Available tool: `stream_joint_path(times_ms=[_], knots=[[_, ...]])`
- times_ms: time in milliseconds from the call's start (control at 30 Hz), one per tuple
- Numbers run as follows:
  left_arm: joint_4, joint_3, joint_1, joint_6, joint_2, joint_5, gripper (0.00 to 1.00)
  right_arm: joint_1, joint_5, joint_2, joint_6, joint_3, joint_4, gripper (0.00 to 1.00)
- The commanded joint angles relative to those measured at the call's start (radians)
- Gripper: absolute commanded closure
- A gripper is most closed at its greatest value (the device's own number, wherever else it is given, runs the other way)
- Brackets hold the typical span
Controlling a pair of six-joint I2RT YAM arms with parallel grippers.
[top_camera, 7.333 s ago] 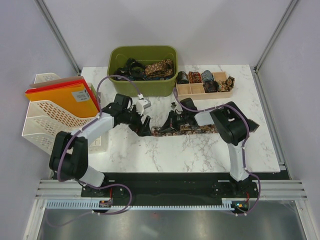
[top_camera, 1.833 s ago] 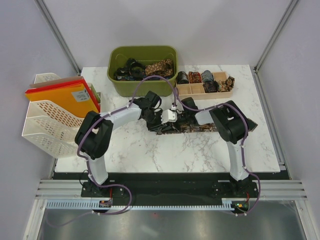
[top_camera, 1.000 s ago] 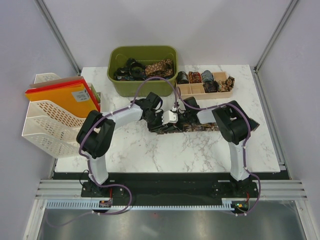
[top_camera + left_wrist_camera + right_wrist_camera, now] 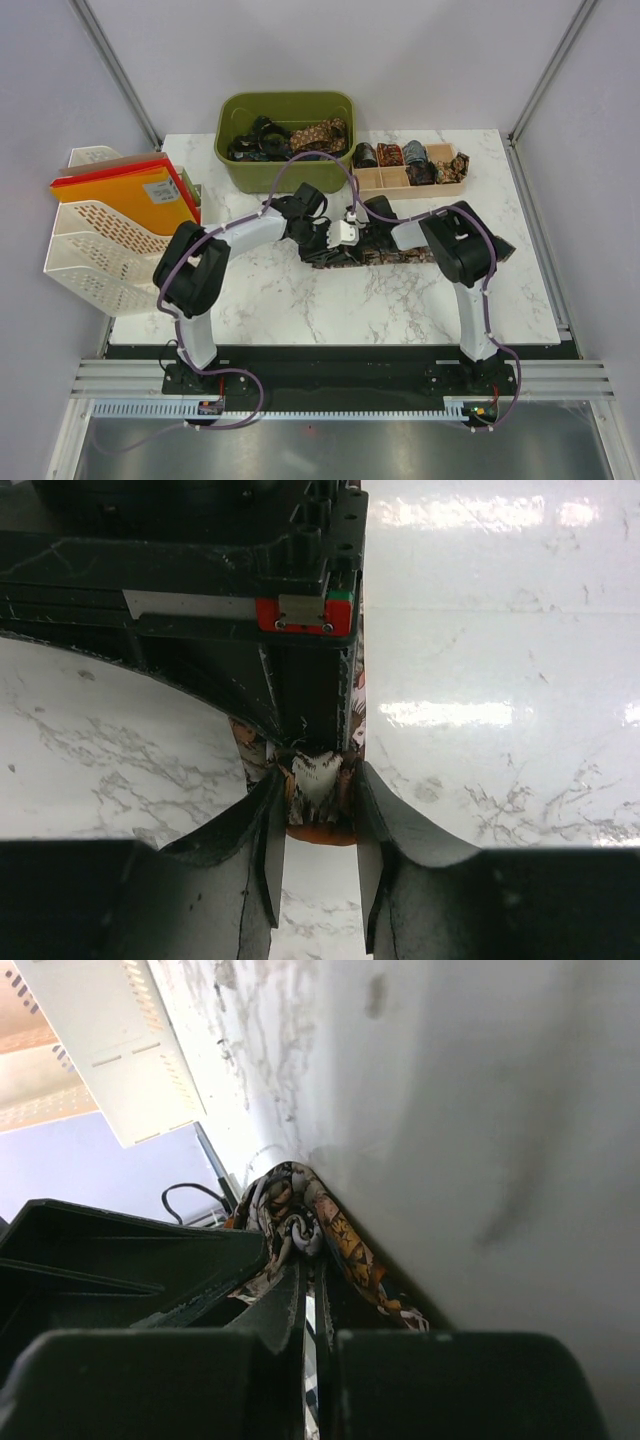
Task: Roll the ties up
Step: Roll the tie at the center of the board.
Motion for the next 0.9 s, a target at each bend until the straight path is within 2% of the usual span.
stream_joint_path(times_ms=[0, 200, 367, 567, 700, 867], knots=[[-0.029, -0.095, -0.027, 0.010, -0.024, 0.011, 0.65, 0.080, -0.012, 0.038, 0.118, -0.015, 0.196, 1.00], [-0.035, -0.157, 0.033, 0.014, -0.051, 0.021, 0.65, 0.106, -0.007, 0.058, 0.218, -0.010, 0.303, 0.99], [-0.031, -0.128, 0.038, 0.004, 0.008, 0.021, 0.65, 0.083, -0.012, 0.035, 0.085, 0.031, 0.158, 0.87], [-0.028, -0.132, 0.039, 0.017, 0.041, 0.008, 0.67, 0.059, -0.012, -0.011, 0.022, 0.060, 0.030, 0.76], [-0.028, -0.137, 0.044, 0.017, 0.050, -0.003, 0.68, 0.040, -0.010, -0.037, 0.020, 0.056, 0.021, 0.73], [-0.028, -0.143, 0.049, 0.019, 0.058, -0.008, 0.69, 0.025, -0.012, -0.050, 0.031, 0.031, 0.030, 0.75]])
